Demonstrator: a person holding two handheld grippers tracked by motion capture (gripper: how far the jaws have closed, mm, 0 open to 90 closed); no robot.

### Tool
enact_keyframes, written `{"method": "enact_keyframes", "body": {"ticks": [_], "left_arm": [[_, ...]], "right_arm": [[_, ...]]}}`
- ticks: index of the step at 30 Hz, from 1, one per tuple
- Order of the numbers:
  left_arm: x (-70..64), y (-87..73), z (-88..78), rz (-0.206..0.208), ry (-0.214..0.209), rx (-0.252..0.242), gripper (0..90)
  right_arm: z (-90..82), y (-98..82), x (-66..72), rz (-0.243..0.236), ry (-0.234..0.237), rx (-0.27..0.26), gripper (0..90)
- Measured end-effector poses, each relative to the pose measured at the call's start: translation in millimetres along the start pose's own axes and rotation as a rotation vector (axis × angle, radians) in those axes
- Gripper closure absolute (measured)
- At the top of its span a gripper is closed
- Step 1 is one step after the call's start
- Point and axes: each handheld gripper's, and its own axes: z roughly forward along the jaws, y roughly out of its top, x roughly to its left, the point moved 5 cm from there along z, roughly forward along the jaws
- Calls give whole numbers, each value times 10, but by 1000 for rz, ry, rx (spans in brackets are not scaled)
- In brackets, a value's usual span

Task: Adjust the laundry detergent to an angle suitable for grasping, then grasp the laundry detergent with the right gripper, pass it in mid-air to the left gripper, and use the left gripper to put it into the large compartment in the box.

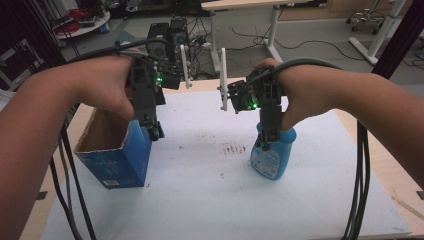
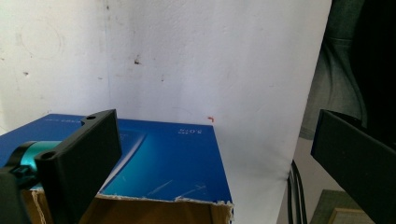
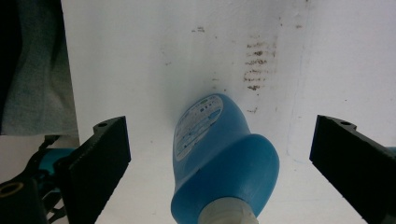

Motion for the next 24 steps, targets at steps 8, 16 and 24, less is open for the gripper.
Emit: {"method": "enact_keyframes", "body": {"ticks": [8, 16, 24], "left_arm": [[-13, -25, -6, 7, 3, -1, 16], [-35, -58, -11, -5, 10, 4, 16], [-71, -92, -5, -15, 8, 2, 16]], "right_arm": [[18, 54, 1, -15, -6, 5, 41], [-13, 76, 5, -8, -5, 7, 41], [-4, 77, 24, -9, -11, 6, 41]]}}
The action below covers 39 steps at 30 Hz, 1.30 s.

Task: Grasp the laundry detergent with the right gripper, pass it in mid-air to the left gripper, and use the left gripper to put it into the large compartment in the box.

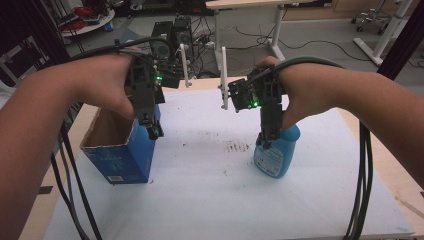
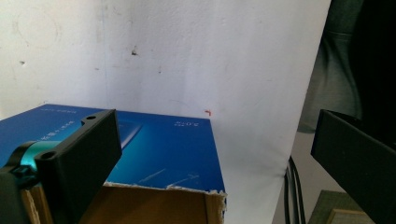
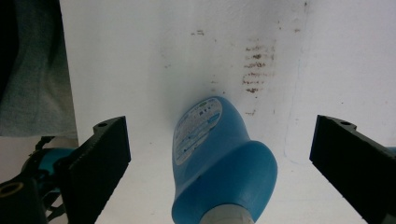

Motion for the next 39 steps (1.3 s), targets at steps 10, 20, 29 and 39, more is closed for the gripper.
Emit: {"method": "enact_keyframes", "body": {"ticks": [10, 20, 29, 39], "left_arm": [[-52, 8, -16, 4, 10, 4, 16], [-102, 31, -45, 1, 17, 7, 16], [-97, 32, -45, -2, 21, 14, 16], [-105, 106, -24, 15, 21, 20, 17]], "right_arm": [[22, -31, -37, 55, -6, -79, 41], [-166, -70, -332, 241, -111, -314, 41], [-316, -379, -599, 502, -242, -515, 40], [-390, -905, -504, 647, -322, -625, 40]]}}
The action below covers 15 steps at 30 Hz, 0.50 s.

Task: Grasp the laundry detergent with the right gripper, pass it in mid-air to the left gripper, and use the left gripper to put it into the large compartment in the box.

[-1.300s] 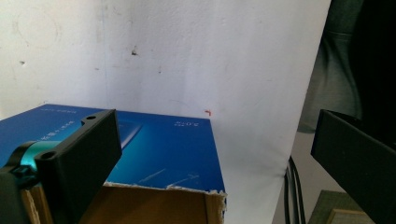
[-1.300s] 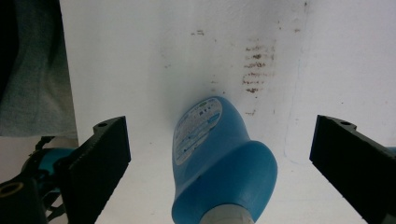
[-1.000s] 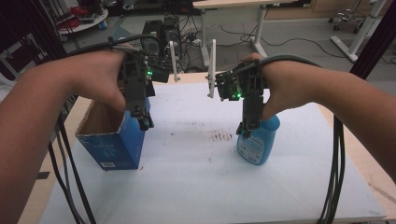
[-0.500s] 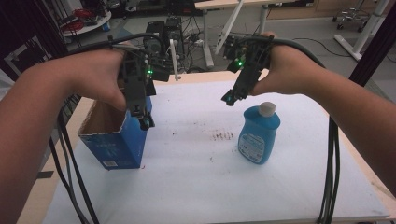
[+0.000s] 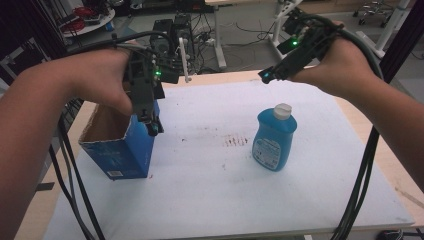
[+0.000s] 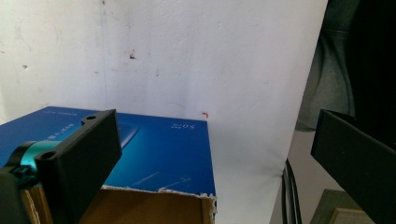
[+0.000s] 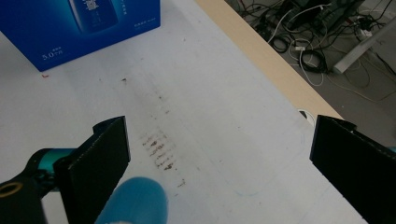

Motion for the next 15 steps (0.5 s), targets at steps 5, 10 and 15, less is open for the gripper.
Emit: {"method": "enact_keyframes", "body": {"ticks": [5, 10, 15], "left_arm": [[-6, 40, 9, 10, -1, 3, 16], [-17, 79, 26, 17, 0, 12, 16], [-36, 119, 22, 23, -2, 16, 16]], "right_arm": [[-186, -255, -35, 39, -10, -35, 40], [-370, -532, -31, 56, -17, -48, 40], [-509, -781, -29, 89, -18, -73, 40]]}}
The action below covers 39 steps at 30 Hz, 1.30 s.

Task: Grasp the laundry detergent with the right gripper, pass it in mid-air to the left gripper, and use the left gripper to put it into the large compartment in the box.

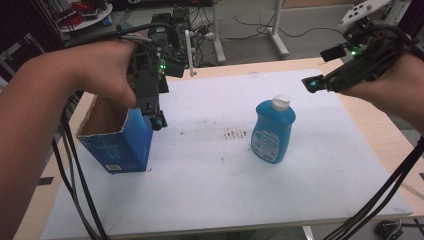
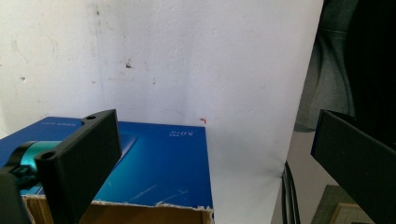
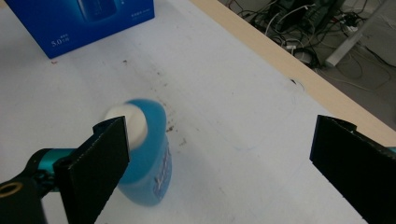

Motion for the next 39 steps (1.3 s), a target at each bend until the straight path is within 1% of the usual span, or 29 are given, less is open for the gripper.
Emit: {"method": "enact_keyframes", "body": {"ticks": [2, 4, 5, 6, 9, 11, 12, 13, 15, 16, 18, 20, 21, 22, 24, 25, 26, 28, 29, 33, 39], "left_arm": [[-3, 13, -1, 1, 1, -1, 17], [-10, 23, -9, 3, 2, 2, 16], [-13, 33, -15, 9, 5, 1, 17], [-13, 33, -15, 9, 5, 1, 17], [-22, 42, -14, 7, 4, -2, 16], [-18, 45, -12, 8, 2, 0, 16], [-20, 46, -14, 4, 3, 4, 16], [-18, 50, -13, 5, 2, 3, 16], [-19, 62, -13, 8, 2, 2, 16], [-22, 74, -11, 12, 3, 2, 16], [-22, 78, -13, 14, 4, 2, 16], [-24, 81, -13, 12, 3, 2, 16], [-18, 80, -12, 12, 7, 4, 16], [-18, 80, -12, 12, 7, 4, 16], [-16, 78, -9, 15, 8, 5, 17], [-19, 74, -12, 14, 6, 9, 16], [-24, 70, -9, 9, 5, 8, 16], [-22, 61, -15, 14, 5, 8, 16], [-22, 56, -17, 11, 8, 7, 16], [-29, 37, -30, 9, 8, 9, 16], [-48, 34, -37, 9, 10, 6, 16]], "right_arm": [[-37, -107, -4, 3, -14, 4, 40], [-64, -215, 5, 6, -16, 13, 39], [-80, -321, 27, 9, -17, 9, 40], [-80, -321, 27, 9, -17, 9, 40], [-91, -485, 73, 22, -11, -8, 40], [-76, -593, 106, 27, -12, -8, 39], [-59, -642, 129, 20, -9, -3, 39], [-21, -725, 173, 23, 6, -4, 39], [2, -761, 197, 29, 14, -9, 39], [53, -822, 252, 34, 33, -13, 39], [84, -849, 279, 35, 37, -15, 39], [161, -899, 332, 49, 58, -19, 39], [230, -934, 361, 65, 67, -20, 39], [230, -934, 361, 65, 67, -20, 39], [309, -977, 393, 91, 87, -22, 39], [378, -1016, 425, 104, 96, -20, 38], [378, -1016, 425, 104, 96, -20, 38], [433, -1048, 454, 118, 115, -29, 38], [458, -1062, 464, 128, 116, -32, 38], [555, -1115, 504, 146, 130, -38, 36], [654, -1133, 555, 167, 154, -45, 36]]}}
